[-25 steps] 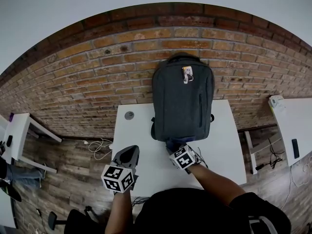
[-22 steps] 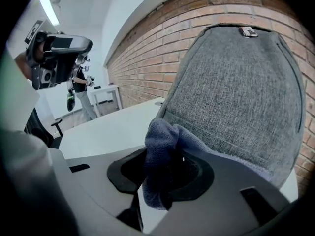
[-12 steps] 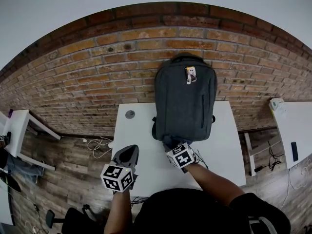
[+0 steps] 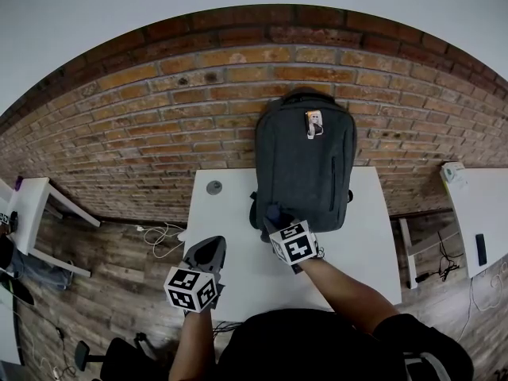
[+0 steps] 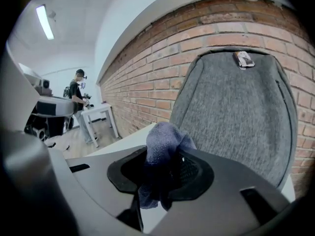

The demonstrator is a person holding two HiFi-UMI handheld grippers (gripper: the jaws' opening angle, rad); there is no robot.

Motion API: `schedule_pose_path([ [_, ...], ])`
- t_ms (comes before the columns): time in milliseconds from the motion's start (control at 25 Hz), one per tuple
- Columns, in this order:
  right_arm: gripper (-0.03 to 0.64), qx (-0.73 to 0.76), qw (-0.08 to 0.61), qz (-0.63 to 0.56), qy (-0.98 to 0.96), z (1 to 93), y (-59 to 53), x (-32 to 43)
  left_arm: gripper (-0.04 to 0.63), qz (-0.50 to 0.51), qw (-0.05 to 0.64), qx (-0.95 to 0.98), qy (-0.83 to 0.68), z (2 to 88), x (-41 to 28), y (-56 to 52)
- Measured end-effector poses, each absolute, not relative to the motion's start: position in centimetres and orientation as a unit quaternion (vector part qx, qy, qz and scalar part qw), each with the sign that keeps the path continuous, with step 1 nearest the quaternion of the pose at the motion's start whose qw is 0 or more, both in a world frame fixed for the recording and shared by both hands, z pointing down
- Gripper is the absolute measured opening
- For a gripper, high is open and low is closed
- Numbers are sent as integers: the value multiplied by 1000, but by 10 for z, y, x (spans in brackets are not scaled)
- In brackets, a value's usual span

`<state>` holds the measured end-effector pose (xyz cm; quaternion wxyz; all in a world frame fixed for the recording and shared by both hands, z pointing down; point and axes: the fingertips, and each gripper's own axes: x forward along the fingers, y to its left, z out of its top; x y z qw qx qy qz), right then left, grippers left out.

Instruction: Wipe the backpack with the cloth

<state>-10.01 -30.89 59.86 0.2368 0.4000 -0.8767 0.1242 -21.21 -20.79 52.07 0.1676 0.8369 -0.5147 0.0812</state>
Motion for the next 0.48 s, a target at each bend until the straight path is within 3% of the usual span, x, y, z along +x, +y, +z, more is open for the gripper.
schedule_pose_path([
  [480, 110, 436, 184, 87, -877, 514, -383, -93, -9, 84, 168, 835, -518, 520, -214, -206],
])
